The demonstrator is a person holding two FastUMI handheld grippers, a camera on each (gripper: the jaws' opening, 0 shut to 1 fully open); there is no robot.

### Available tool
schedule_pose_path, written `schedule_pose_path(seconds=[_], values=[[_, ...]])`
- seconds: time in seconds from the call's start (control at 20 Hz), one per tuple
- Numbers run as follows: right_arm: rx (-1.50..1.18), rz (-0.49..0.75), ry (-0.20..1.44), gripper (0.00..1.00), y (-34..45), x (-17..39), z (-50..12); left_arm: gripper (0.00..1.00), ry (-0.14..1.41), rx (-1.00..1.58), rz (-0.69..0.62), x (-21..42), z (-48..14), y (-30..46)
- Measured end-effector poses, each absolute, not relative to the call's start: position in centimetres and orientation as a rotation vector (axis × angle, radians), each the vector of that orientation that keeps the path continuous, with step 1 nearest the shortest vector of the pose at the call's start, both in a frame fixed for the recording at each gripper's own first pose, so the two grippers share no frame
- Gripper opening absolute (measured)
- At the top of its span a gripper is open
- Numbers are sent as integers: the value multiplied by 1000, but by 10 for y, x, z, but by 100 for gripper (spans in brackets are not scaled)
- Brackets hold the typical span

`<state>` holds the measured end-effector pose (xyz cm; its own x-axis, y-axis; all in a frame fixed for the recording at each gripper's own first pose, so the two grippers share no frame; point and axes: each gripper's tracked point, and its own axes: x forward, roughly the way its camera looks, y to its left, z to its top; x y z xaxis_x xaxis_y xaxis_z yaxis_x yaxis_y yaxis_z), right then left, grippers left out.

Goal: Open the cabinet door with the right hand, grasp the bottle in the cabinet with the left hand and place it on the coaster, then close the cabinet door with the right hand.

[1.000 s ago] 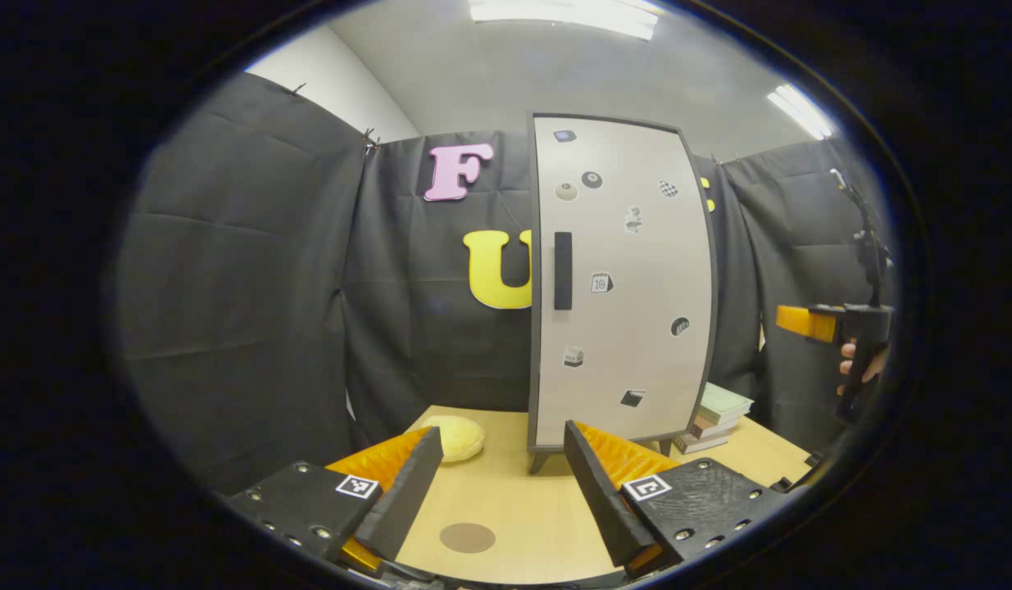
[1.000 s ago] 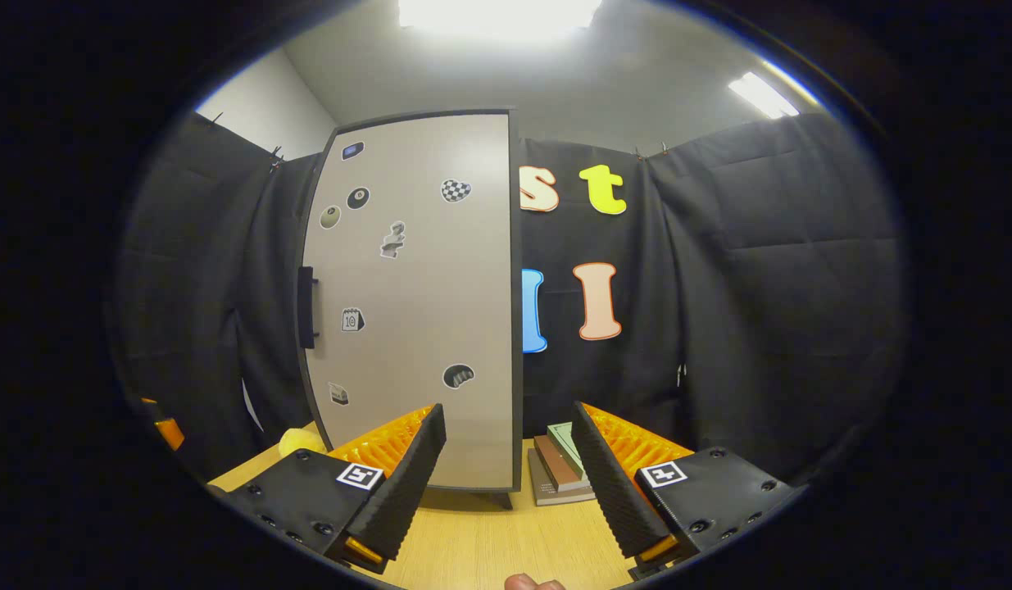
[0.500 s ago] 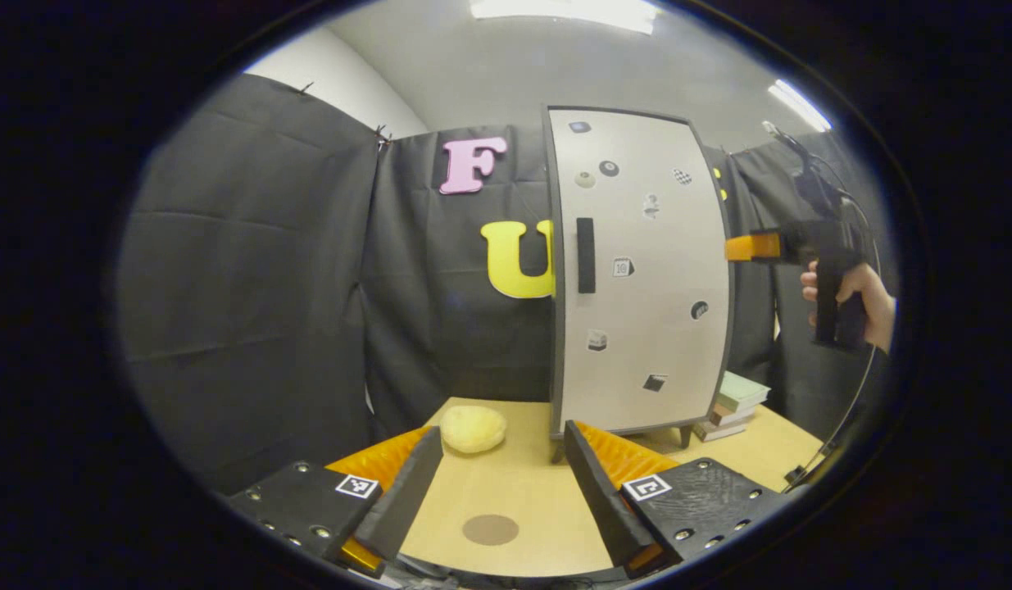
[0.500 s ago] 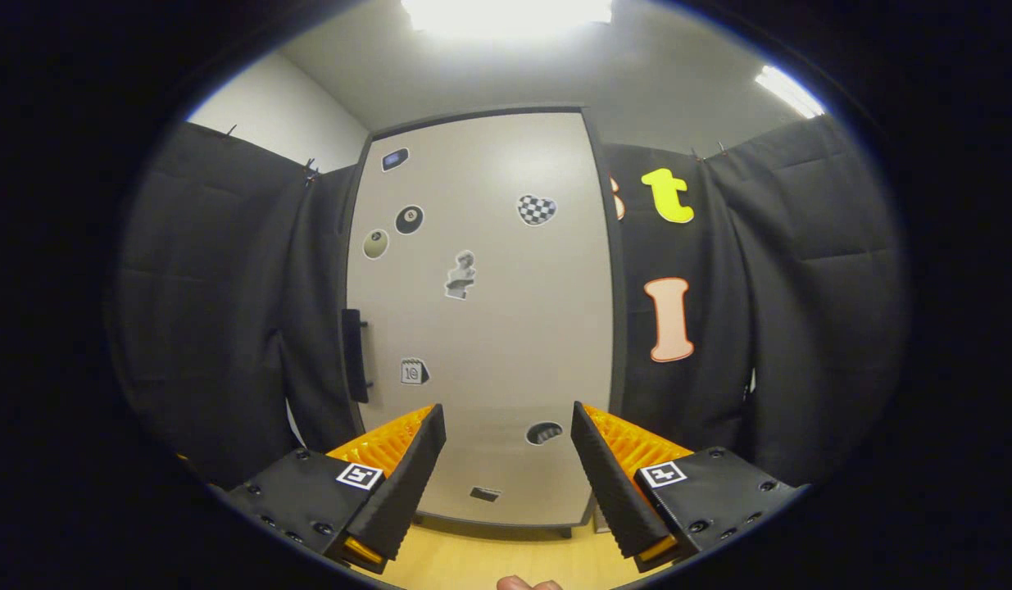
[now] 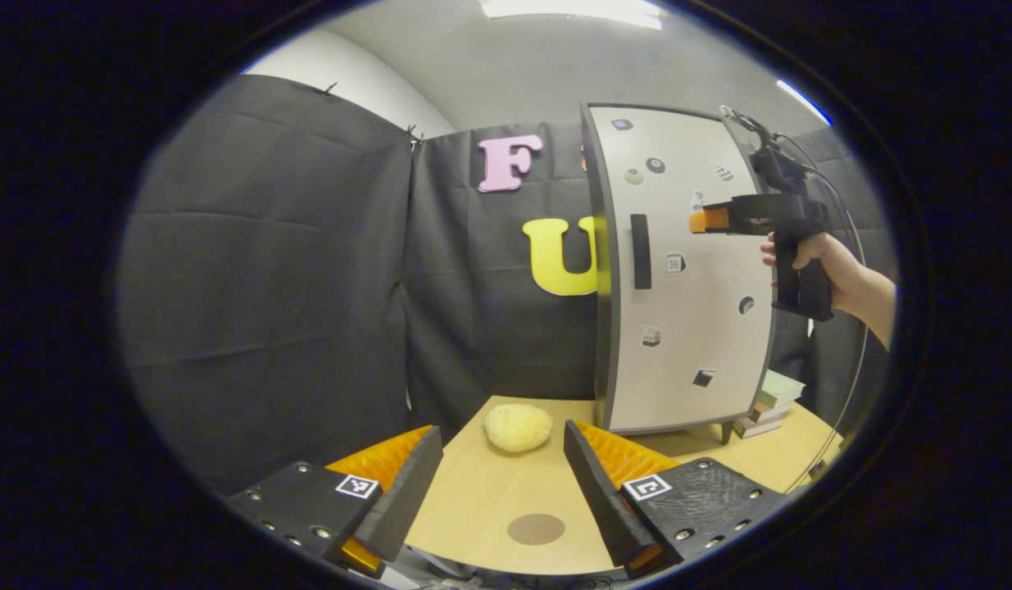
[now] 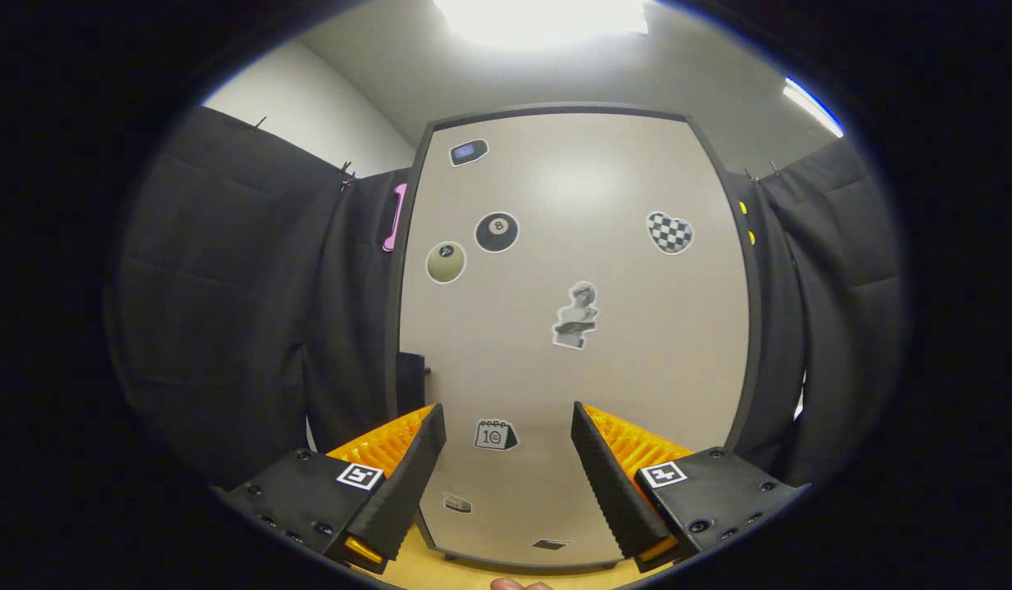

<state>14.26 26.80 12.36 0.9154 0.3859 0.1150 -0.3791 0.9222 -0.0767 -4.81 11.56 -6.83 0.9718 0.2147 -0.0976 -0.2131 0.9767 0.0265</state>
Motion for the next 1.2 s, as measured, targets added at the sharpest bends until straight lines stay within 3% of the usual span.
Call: schedule_pose_path(seconds=[0.2, 0.85, 1.0, 1.05, 1.1, 1.2], values=[[-22, 432, -98, 99, 312, 160, 113, 89, 129, 38, 260, -54, -77, 144], [-31, 352, 0, 100, 358, 203, 87, 89, 178, -31, 353, -65, -103, 184], [-33, 335, 34, 71, 362, 205, 78, 92, 179, -39, 355, -63, -103, 184], [-21, 352, 48, 67, 365, 201, 78, 92, 176, -41, 352, -65, -103, 183], [-8, 356, 66, 46, 369, 202, 74, 89, 173, -41, 352, -66, -103, 183], [2, 332, 76, 38, 368, 204, 74, 92, 172, -35, 352, -68, -103, 183]])
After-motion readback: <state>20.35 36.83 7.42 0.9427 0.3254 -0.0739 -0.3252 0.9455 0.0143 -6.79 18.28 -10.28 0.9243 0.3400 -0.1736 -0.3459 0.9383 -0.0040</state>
